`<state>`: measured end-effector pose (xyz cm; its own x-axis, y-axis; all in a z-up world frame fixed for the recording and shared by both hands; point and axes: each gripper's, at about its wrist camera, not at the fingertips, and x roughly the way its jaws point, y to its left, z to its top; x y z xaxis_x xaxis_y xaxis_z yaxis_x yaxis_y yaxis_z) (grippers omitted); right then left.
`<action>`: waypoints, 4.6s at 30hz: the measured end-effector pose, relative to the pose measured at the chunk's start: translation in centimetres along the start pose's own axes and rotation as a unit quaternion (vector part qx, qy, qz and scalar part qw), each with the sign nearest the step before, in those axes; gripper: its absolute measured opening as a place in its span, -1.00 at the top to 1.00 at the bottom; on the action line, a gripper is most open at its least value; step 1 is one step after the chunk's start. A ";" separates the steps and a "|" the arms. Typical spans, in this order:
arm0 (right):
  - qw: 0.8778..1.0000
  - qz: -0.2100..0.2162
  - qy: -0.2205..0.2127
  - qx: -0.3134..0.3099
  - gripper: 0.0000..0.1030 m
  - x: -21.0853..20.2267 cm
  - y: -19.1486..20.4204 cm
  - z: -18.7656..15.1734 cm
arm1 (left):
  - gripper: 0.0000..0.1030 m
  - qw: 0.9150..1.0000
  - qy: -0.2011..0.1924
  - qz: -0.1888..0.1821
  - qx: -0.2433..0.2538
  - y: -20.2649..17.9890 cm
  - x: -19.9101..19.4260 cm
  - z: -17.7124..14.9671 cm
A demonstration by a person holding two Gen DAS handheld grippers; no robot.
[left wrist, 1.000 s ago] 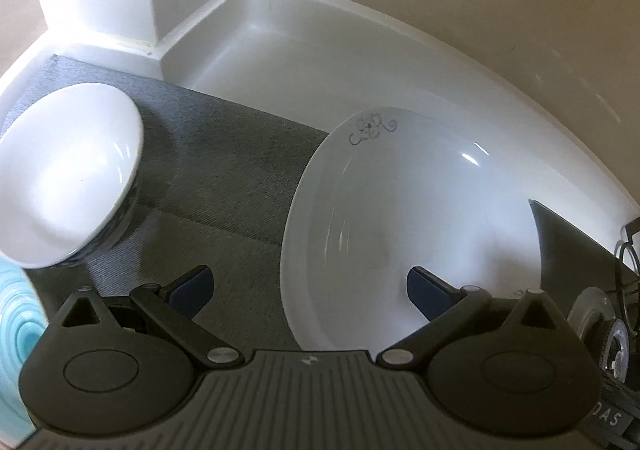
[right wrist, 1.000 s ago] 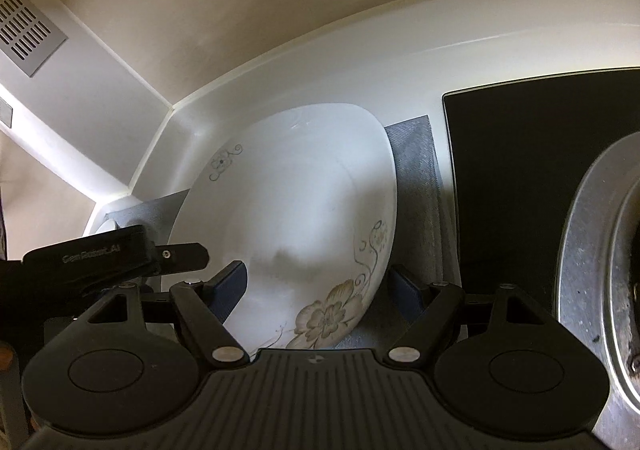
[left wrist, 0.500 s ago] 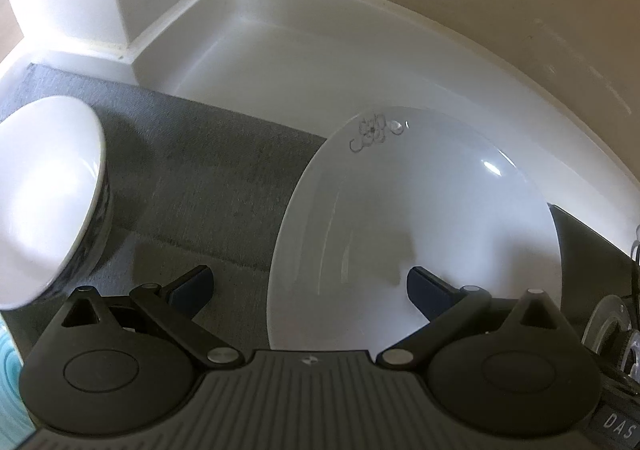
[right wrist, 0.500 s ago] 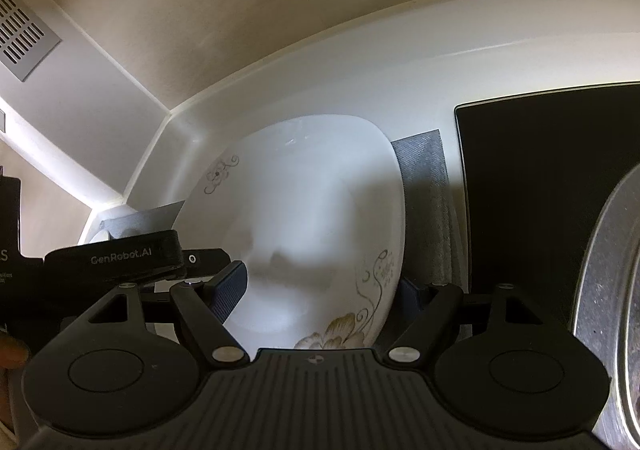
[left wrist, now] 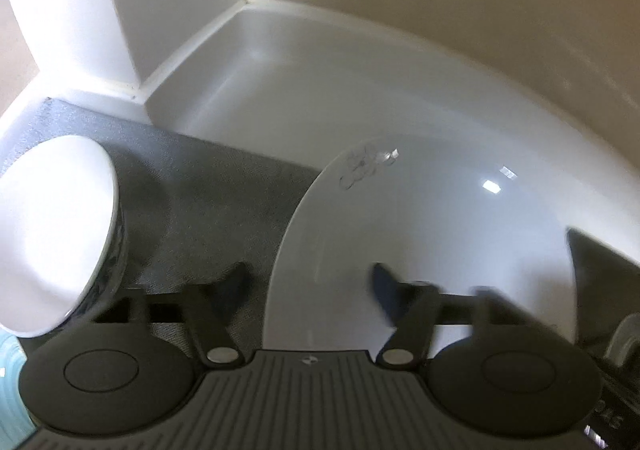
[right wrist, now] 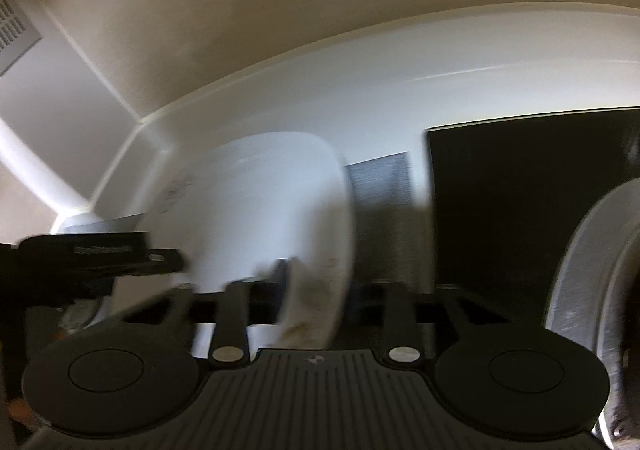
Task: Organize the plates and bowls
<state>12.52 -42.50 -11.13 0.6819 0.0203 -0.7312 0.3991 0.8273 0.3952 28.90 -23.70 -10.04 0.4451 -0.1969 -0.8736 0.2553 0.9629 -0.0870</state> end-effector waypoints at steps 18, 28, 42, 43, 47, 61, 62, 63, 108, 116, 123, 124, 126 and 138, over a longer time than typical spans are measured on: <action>1.000 0.011 -0.015 0.003 0.59 -2.5 0.5 0.4 | 0.18 0.999 0.018 -0.038 0.008 1.0 -4.3 -1.1; 1.000 0.015 -0.022 -0.002 0.59 -5.5 1.2 -0.9 | 0.18 0.999 0.019 -0.047 0.008 1.4 -7.1 -3.7; 0.999 0.006 -0.034 0.018 0.59 -10.5 1.5 -5.0 | 0.18 0.998 0.017 -0.056 0.027 1.7 -10.7 -7.5; 0.999 0.006 -0.037 0.019 0.59 -10.9 1.6 -5.3 | 0.18 0.998 0.015 -0.057 0.030 1.7 -11.1 -7.8; 0.999 0.004 -0.048 0.023 0.59 -12.6 1.7 -6.4 | 0.18 0.997 0.012 -0.061 0.040 1.9 -11.8 -8.8; 0.998 0.003 -0.047 0.043 0.59 -16.2 1.6 -11.0 | 0.18 0.996 0.004 -0.069 0.065 2.7 -14.9 -12.8; 0.998 0.003 -0.046 0.044 0.59 -16.3 1.6 -11.3 | 0.18 0.995 0.004 -0.069 0.067 2.7 -15.0 -13.1; 0.998 0.003 -0.045 0.044 0.59 -16.5 1.6 -11.7 | 0.18 0.995 0.002 -0.069 0.070 2.8 -15.1 -13.4; 0.995 -0.041 -0.010 -0.095 0.25 -14.6 2.3 -12.8 | -0.73 0.991 -0.015 -0.070 0.111 3.5 -15.3 -17.7; 0.992 -0.049 -0.003 -0.112 -0.09 -16.3 3.4 -11.9 | -1.00 0.986 -0.055 -0.050 0.149 3.7 -18.9 -17.7; 0.993 0.035 0.030 -0.108 -0.44 -18.0 8.1 -12.1 | -1.00 0.995 -0.027 -0.008 0.095 7.6 -20.8 -16.8; 0.991 0.050 0.035 -0.119 -0.48 -18.0 9.3 -12.4 | -1.00 0.996 -0.023 0.002 0.081 8.6 -21.1 -16.7; 0.986 0.077 0.043 -0.142 -0.54 -17.8 11.6 -12.9 | -1.00 0.998 -0.019 0.023 0.062 10.2 -21.5 -16.8; 0.952 0.152 0.110 -0.240 -0.57 -14.1 21.6 -14.0 | -1.00 0.994 0.005 0.106 -0.041 19.8 -23.4 -18.8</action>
<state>2.95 -17.05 -0.07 0.5548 0.3730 -0.7437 -0.1583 0.9249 0.3458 7.40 3.44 -0.30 0.4727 0.0125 -0.8811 0.0866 0.9944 0.0606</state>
